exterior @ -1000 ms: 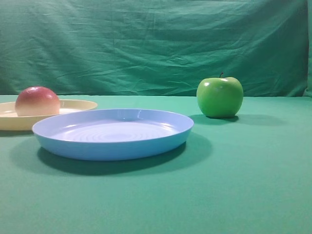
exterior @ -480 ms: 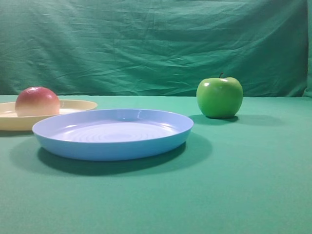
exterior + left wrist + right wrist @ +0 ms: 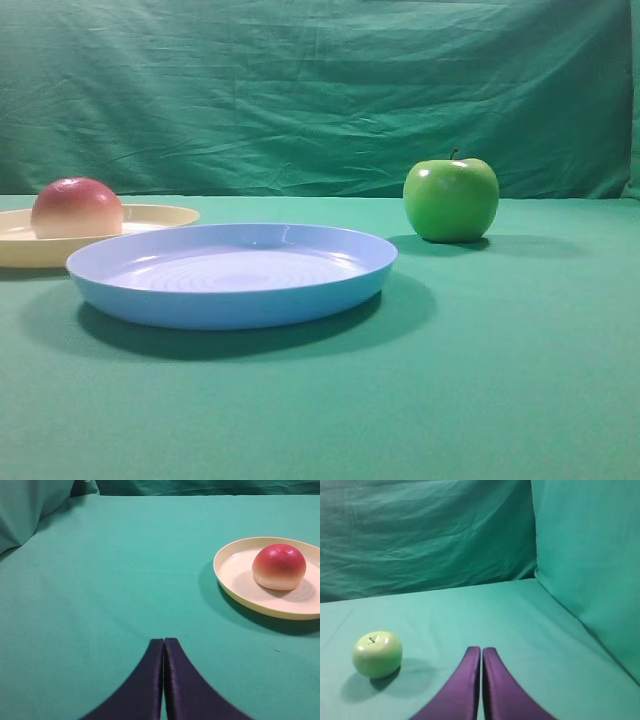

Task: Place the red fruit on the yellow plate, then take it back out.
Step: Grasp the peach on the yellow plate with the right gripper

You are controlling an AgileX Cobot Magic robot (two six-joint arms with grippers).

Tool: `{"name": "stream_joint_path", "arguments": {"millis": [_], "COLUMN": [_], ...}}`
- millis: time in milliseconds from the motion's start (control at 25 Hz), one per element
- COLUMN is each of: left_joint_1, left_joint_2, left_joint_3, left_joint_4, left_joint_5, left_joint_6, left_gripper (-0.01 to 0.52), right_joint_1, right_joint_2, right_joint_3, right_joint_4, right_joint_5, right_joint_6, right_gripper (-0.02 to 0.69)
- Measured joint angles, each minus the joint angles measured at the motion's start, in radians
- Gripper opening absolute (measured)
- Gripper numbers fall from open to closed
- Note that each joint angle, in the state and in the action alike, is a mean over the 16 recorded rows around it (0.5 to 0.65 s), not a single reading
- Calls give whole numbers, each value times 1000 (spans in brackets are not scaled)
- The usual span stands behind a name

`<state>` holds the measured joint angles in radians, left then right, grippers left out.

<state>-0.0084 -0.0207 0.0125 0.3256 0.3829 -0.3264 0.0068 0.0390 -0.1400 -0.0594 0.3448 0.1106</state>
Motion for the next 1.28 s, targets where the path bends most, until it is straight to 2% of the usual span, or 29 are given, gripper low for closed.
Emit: {"name": "stream_joint_path", "arguments": {"millis": [440, 1040, 1280], "left_joint_1": [0, 0, 0], "left_joint_2": [0, 0, 0], "left_joint_3": [0, 0, 0], "left_joint_4": [0, 0, 0], "left_joint_5": [0, 0, 0], "left_joint_6": [0, 0, 0], "left_gripper": [0, 0, 0], "right_joint_1": [-5, -5, -5], "right_joint_2": [-49, -49, -49], "right_joint_3": [153, 166, 166], "right_joint_4": [3, 8, 16], "right_joint_5": [6, 26, -35], "right_joint_6": [5, 9, 11], "right_gripper": [0, 0, 0]}}
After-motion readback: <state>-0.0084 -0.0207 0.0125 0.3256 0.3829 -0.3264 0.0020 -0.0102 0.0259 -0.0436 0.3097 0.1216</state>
